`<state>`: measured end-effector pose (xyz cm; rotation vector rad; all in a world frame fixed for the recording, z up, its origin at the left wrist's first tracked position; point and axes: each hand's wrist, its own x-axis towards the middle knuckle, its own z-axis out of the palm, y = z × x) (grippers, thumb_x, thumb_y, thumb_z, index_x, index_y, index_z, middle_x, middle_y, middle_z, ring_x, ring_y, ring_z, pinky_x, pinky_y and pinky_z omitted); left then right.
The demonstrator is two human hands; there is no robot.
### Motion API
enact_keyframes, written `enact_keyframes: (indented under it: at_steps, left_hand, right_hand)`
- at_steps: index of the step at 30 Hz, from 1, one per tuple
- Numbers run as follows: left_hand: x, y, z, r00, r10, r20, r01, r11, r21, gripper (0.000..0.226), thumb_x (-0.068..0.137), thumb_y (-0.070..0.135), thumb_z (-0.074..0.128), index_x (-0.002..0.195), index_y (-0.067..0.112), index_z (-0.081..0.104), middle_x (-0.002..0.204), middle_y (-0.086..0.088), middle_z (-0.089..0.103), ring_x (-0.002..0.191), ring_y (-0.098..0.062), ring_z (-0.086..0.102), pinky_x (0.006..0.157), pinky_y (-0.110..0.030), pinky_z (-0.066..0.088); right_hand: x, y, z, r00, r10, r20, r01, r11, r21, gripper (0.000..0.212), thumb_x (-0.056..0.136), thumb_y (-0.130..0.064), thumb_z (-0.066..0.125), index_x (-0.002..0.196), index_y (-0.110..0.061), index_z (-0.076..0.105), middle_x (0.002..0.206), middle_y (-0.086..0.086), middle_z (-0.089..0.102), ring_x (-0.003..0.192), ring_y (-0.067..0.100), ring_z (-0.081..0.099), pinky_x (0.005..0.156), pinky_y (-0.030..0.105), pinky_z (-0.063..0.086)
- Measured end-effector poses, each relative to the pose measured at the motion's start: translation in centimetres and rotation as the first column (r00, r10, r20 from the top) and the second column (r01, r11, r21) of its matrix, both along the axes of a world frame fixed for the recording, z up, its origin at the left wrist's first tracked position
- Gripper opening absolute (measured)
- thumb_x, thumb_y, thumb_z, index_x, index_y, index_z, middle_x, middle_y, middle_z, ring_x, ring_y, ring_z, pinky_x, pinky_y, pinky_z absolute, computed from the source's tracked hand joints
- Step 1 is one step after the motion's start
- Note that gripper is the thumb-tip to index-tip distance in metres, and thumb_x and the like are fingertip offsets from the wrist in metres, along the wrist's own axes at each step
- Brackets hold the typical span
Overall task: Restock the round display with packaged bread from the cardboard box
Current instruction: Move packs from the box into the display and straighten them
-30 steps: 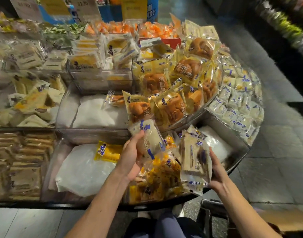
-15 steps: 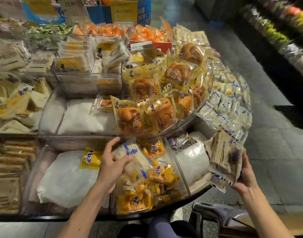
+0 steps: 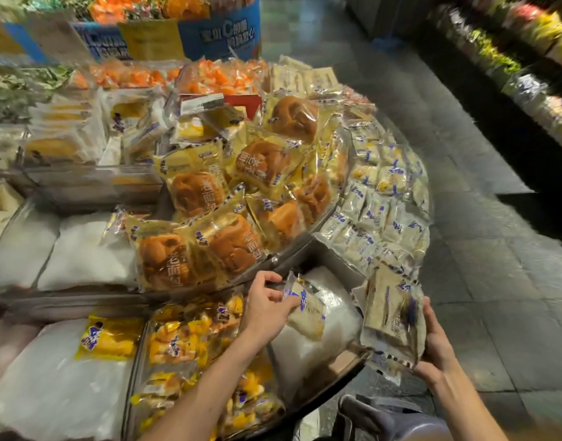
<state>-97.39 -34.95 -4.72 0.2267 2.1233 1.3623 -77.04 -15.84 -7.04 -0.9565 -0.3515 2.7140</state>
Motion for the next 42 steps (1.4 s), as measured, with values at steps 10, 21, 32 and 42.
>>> enact_keyframes:
  at_steps: [10, 21, 32, 42]
  left_hand:
    - [-0.2, 6.7, -4.0, 1.000, -0.005, 0.007, 0.005, 0.998, -0.063, 0.033, 0.092, 0.013, 0.066, 0.123, 0.022, 0.062, 0.080, -0.001, 0.065, 0.063, -0.011, 0.059, 0.054, -0.018, 0.045]
    - [-1.3, 6.0, -8.0, 0.849, -0.334, -0.408, 0.060, 0.830, -0.554, 0.052, 0.094, 0.049, 0.060, 0.136, 0.023, 0.045, 0.125, -0.007, 0.053, 0.114, -0.027, 0.051, 0.086, -0.040, 0.046]
    - [-2.4, 3.0, -7.2, 0.681, -0.720, -0.131, 0.329, 0.461, -0.824, 0.090, 0.091, 0.030, 0.069, 0.156, 0.005, 0.012, 0.149, -0.016, 0.039, 0.136, -0.031, 0.033, 0.112, -0.041, 0.029]
    - [-3.0, -2.9, -0.3, 0.659, -0.655, -0.369, 0.258, 0.658, -0.708, 0.071, 0.089, 0.036, 0.068, 0.150, 0.022, 0.034, 0.132, -0.002, 0.055, 0.126, -0.026, 0.047, 0.106, -0.041, 0.036]
  right_hand:
    - [-1.1, 2.3, 0.9, 0.996, 0.061, 0.068, -0.061, 0.998, 0.003, 0.090, 0.014, -0.024, 0.104, 0.096, 0.003, 0.078, 0.106, 0.029, 0.071, 0.087, 0.042, 0.073, 0.059, 0.060, 0.057]
    - [-2.7, 2.3, 0.0, 0.962, 0.144, 0.231, -0.159, 0.986, 0.049, 0.084, 0.017, -0.026, 0.105, 0.093, 0.000, 0.079, 0.105, 0.026, 0.072, 0.086, 0.038, 0.074, 0.076, 0.062, 0.056]
    - [-6.2, 0.0, 1.0, 0.926, 0.254, 0.280, -0.286, 0.955, 0.078, 0.078, 0.012, -0.028, 0.104, 0.081, -0.001, 0.080, 0.094, 0.024, 0.074, 0.077, 0.036, 0.074, 0.067, 0.059, 0.059]
    - [-8.3, -2.7, 2.2, 0.929, 0.281, 0.240, -0.312, 0.945, 0.102, 0.084, 0.002, -0.034, 0.101, 0.078, -0.004, 0.081, 0.090, 0.022, 0.075, 0.072, 0.035, 0.074, 0.061, 0.060, 0.058]
